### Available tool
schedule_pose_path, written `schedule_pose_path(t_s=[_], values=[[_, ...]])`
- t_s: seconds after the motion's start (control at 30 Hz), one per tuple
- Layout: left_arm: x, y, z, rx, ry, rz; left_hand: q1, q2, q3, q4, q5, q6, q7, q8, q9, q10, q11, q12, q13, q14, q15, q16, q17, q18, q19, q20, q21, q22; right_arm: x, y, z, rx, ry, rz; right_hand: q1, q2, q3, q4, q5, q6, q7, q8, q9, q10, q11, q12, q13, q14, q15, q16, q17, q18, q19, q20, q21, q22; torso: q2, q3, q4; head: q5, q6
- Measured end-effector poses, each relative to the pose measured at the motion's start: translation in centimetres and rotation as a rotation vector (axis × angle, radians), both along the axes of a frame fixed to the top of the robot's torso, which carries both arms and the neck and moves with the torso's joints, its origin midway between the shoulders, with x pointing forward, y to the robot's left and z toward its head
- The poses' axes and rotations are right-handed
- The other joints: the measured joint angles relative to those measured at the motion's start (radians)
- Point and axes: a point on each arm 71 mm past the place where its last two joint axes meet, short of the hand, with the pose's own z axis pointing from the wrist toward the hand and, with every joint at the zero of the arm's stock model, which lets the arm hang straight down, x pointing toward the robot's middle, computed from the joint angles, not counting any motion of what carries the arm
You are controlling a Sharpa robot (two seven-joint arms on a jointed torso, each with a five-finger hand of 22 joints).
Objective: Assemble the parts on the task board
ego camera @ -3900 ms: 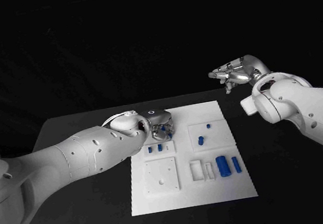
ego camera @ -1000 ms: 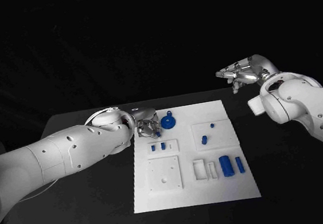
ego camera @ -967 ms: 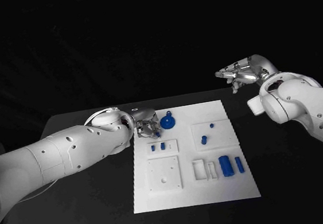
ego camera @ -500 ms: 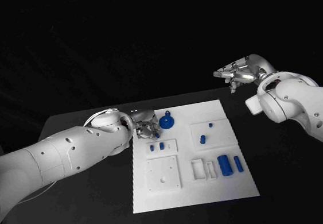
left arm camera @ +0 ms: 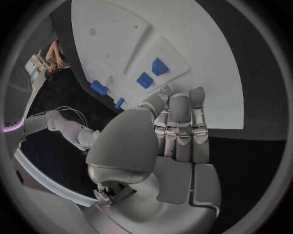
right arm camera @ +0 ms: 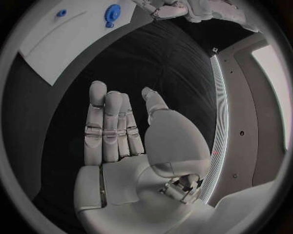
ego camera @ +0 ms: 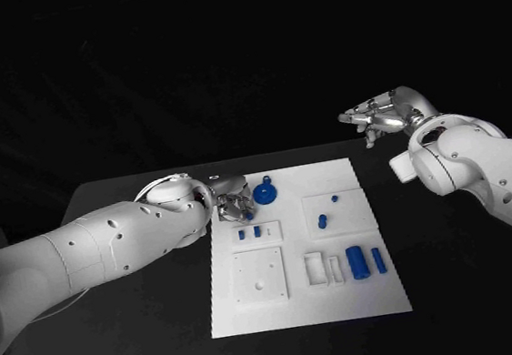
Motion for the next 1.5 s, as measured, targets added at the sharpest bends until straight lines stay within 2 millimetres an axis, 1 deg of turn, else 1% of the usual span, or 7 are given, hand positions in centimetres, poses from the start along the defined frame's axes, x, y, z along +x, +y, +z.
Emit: schedule_pose_path(t_s=[0.23, 0.33, 0.77, 1.0, 1.1, 1.5], values=[[-0.02, -0.06, -0.11, 0.002, -0.013, 0.000, 0.000, 0.000, 0.000, 0.000, 0.000, 0.004, 0.001, 0.000, 0.000, 0.004, 0.004, 0.000, 0.000, 0.000, 0.000, 0.000, 0.000, 0.000, 0.000, 0.000, 0.000, 0.000, 0.00, 0.00, 0.00, 0.000, 0.000, 0.000, 0.000, 0.000, 0.000, 0.000, 0.000, 0.000, 0.000, 0.000, 0.000, 0.000, 0.000, 0.000, 0.000, 0.000, 0.000, 0.000, 0.000, 0.000, 0.000, 0.000, 0.000, 0.000, 0.000, 0.0000, 0.0000, 0.001, 0.000], [-0.04, -0.10, -0.16, 0.001, -0.020, 0.000, 0.000, 0.000, 0.000, 0.000, 0.000, 0.004, 0.001, 0.000, 0.000, 0.007, 0.000, 0.000, 0.000, 0.000, 0.000, 0.000, 0.000, 0.000, 0.000, 0.000, 0.000, 0.000, 0.00, 0.00, 0.00, 0.000, 0.000, 0.000, 0.000, 0.000, 0.000, 0.000, 0.000, 0.000, 0.000, 0.000, 0.000, 0.000, 0.000, 0.000, 0.000, 0.000, 0.000, 0.000, 0.000, 0.000, 0.000, 0.000, 0.000, 0.000, 0.000, 0.0000, 0.0001, 0.001, 0.000], [0.00, -0.28, -0.21, -0.006, -0.043, 0.001, 0.000, 0.000, 0.000, 0.000, 0.000, 0.007, -0.002, 0.000, 0.000, 0.007, 0.000, 0.000, 0.000, 0.000, 0.000, 0.000, 0.001, 0.000, 0.000, 0.000, 0.000, 0.000, 0.01, 0.06, -0.01, 0.001, 0.000, 0.002, 0.000, 0.000, 0.004, 0.004, 0.000, 0.000, 0.000, 0.000, 0.000, 0.000, 0.000, 0.004, 0.000, 0.000, 0.000, 0.000, -0.001, 0.000, 0.000, 0.000, -0.004, 0.003, 0.000, -0.0001, 0.0003, 0.001, 0.003], [0.03, -0.24, -0.21, -0.007, -0.045, 0.003, 0.000, 0.000, 0.000, 0.000, 0.000, 0.011, 0.001, 0.000, 0.000, 0.007, 0.000, 0.000, 0.000, 0.000, 0.000, 0.000, 0.001, 0.000, 0.000, 0.000, 0.000, 0.000, 0.01, 0.06, -0.01, 0.001, 0.001, 0.002, 0.000, 0.000, 0.004, 0.004, 0.000, 0.000, 0.000, 0.000, 0.000, 0.000, 0.000, 0.004, 0.000, 0.000, 0.000, 0.000, -0.001, 0.000, 0.000, 0.000, -0.004, 0.003, 0.000, -0.0001, 0.0006, 0.000, 0.002], [0.05, -0.20, -0.22, -0.006, -0.045, 0.004, 0.000, 0.000, -0.003, -0.003, 0.000, 0.014, -0.002, 0.000, 0.001, 0.007, 0.000, 0.000, 0.000, 0.000, 0.000, 0.000, 0.001, 0.000, 0.000, 0.000, 0.000, 0.000, 0.01, 0.06, -0.02, 0.001, 0.001, 0.003, 0.000, 0.000, 0.004, 0.004, 0.000, 0.000, 0.000, 0.000, 0.000, 0.000, 0.000, 0.004, -0.001, 0.000, 0.000, 0.000, -0.001, 0.000, 0.000, 0.000, -0.004, 0.003, 0.000, -0.0002, 0.0006, 0.000, 0.002], [0.14, 0.03, -0.29, 0.003, -0.040, 0.012, 0.000, 0.000, -0.003, -0.003, 0.000, 0.014, -0.002, 0.000, 0.000, 0.007, 0.000, 0.000, 0.000, 0.000, 0.000, 0.000, 0.001, 0.000, 0.000, 0.000, 0.000, 0.000, 0.02, 0.00, -0.04, 0.000, 0.003, 0.003, 0.000, 0.000, 0.004, 0.004, 0.000, 0.000, 0.000, 0.000, 0.000, 0.000, 0.000, 0.004, -0.001, 0.000, 0.000, 0.000, -0.001, 0.000, 0.000, 0.000, -0.004, 0.003, 0.000, -0.0008, 0.0006, 0.000, 0.000]])
